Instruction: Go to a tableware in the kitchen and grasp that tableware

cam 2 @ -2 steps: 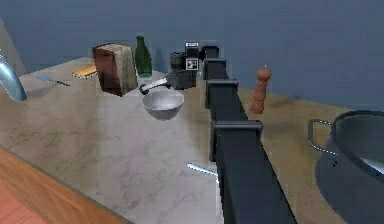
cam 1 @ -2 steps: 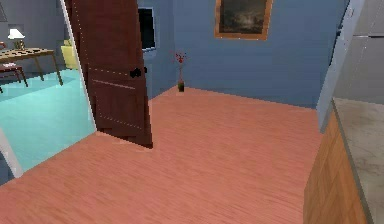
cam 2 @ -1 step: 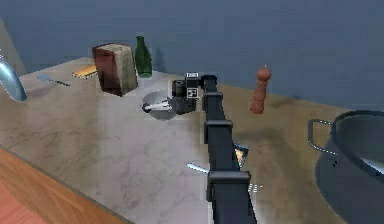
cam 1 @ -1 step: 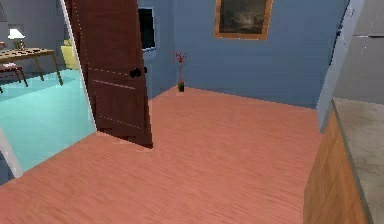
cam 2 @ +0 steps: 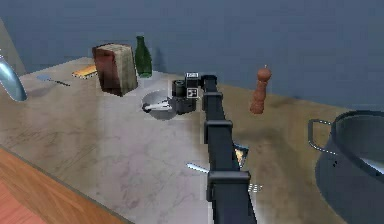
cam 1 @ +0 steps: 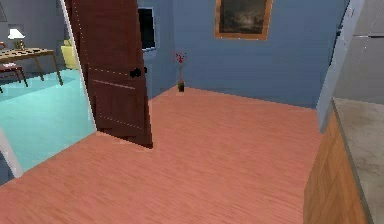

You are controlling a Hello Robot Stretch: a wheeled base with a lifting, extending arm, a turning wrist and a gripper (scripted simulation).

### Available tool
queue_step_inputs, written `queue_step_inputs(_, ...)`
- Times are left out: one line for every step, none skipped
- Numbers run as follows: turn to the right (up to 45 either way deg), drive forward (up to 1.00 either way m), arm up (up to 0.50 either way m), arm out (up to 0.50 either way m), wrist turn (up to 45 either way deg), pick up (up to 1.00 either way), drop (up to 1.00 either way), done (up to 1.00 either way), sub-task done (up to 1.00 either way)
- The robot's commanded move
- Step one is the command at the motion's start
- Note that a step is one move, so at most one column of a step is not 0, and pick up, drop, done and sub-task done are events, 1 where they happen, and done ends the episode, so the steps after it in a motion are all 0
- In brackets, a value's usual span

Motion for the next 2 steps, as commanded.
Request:
queue_step_inputs(0.0, 0.0, 0.08, 0.0, 0.0, 0.0, 0.0, 0.0, 0.0)
queue_step_inputs(0.0, 0.0, 0.0, 0.0, 0.0, 0.0, 0.0, 1.0, 0.0)
